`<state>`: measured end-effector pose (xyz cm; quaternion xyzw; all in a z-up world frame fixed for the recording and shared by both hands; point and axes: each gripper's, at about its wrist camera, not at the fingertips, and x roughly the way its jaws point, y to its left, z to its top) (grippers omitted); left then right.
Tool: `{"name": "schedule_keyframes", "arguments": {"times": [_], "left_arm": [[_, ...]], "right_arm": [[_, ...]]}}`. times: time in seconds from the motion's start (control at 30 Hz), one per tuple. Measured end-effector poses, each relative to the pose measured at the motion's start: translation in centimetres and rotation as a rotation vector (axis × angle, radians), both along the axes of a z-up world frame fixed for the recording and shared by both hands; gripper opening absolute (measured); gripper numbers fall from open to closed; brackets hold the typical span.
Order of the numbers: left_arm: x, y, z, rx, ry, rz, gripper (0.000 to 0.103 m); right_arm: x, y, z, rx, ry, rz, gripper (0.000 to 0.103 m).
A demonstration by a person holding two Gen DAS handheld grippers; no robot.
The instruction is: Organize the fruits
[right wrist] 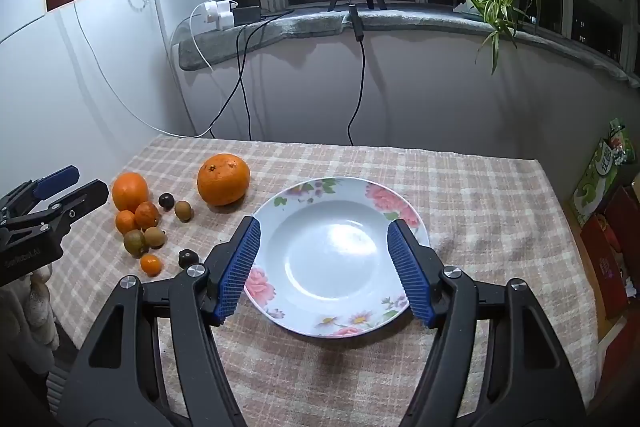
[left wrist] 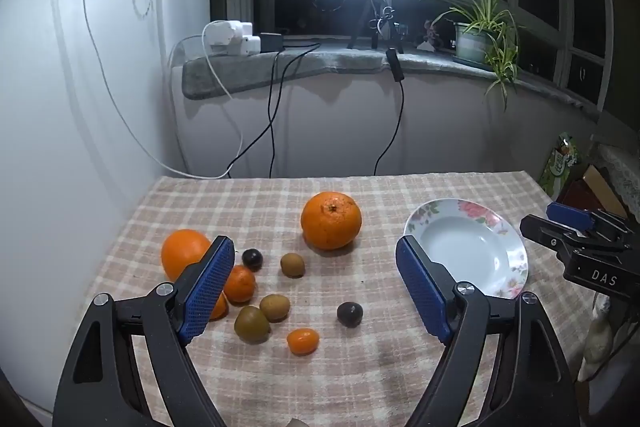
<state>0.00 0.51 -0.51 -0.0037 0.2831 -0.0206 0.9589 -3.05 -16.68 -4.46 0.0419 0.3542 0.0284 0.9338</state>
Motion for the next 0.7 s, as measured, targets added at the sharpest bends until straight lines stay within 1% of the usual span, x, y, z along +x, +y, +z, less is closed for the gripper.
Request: {"name": "schedule_keyframes", "arguments": {"times": [0.03,0.13,0.2,0.27,0.3,0.47,0.7], "left_arm": [[0.0,0.2,-0.1,-0.013,0.001,0.000,0.083],[0.3,0.9,-0.3,-0.063,0.016,-0.008,0.083],[0.3,1.4,-0.6,-0.082,0.018,-0.010,0.083],[0.2,1.4,-0.8,-0.069,0.020,-0.003,0.083],[0.2,1.4,-1.0,-0.061,0.021,0.000,0.083],[0.1,1.3,-1.3,-0.044,0.023,0.000,0.083],[0.5,2.0,-1.8,-0.054,0.042,0.008,0.083]], "right_arm": [[0.0,0.0,0.0,0.003,-0.012,0.000,0.069],[-0.1,-0.1,-0.1,-0.002,-0.013,0.002,0.069],[-0.2,-0.1,-0.2,-0.002,-0.011,0.005,0.069],[-0.1,0.6,-0.1,-0.003,-0.013,0.005,0.069],[-0.1,0.8,0.1,-0.029,-0.015,0.010,0.069],[0.6,0.4,-0.2,0.012,-0.007,-0.001,0.069],[1.1,0.7,-0.8,0.001,0.018,0.018,0.069]]}}
